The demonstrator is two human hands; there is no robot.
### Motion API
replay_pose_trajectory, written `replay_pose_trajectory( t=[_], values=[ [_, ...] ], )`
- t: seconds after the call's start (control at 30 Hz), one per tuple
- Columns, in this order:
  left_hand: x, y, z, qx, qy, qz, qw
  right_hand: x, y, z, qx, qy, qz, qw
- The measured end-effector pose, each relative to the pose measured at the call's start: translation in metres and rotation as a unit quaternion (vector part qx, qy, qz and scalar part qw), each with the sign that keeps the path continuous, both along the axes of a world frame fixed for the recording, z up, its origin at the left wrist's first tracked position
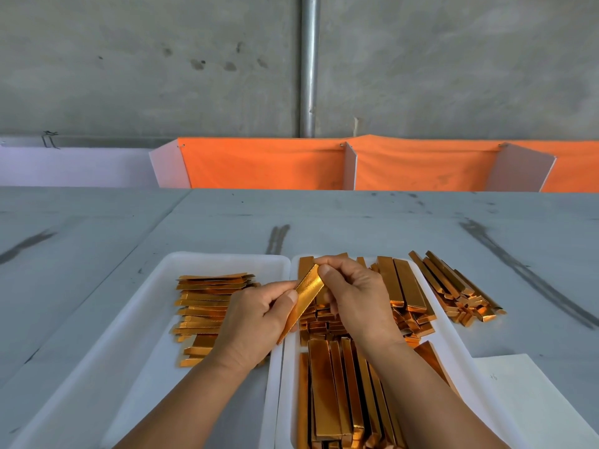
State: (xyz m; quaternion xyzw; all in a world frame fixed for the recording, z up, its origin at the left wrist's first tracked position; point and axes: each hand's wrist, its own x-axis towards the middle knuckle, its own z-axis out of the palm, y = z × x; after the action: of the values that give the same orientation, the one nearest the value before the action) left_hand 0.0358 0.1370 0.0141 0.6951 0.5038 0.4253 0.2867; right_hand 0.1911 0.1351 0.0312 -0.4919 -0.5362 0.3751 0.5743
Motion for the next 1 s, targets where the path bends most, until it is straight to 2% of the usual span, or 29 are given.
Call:
replay_pose_trajectory(
  t=[0.1,0.23,0.47,0.6,0.67,0.87,1.0],
  values=[
    [0.001,0.000,-0.001,0.017,-0.013,0.004,1.000,0.001,0.000,0.001,-0.013,0.033,0.011,0.999],
    [0.002,0.001,0.000,-0.011,-0.069,0.019,0.997,0.001,-0.001,0.004,-0.055,0.060,0.056,0.995],
    [0.002,0.002,-0.001,0.027,-0.009,0.021,0.999,0.001,0.000,0.003,-0.057,0.040,0.059,0.996],
    [0.000,0.003,0.001,0.025,-0.088,0.022,0.996,0.004,0.001,0.005,-0.061,0.047,0.038,0.996],
    [-0.003,0.006,0.001,0.029,-0.113,0.052,0.992,0.005,0.000,0.006,-0.080,0.009,0.041,0.996],
    [-0.017,0.015,0.004,0.054,-0.195,0.159,0.966,0.005,-0.002,0.002,-0.113,-0.177,0.068,0.975],
    [-0.035,0.023,0.010,0.060,-0.298,0.249,0.920,0.004,-0.003,-0.001,-0.115,-0.290,0.074,0.947]
  ],
)
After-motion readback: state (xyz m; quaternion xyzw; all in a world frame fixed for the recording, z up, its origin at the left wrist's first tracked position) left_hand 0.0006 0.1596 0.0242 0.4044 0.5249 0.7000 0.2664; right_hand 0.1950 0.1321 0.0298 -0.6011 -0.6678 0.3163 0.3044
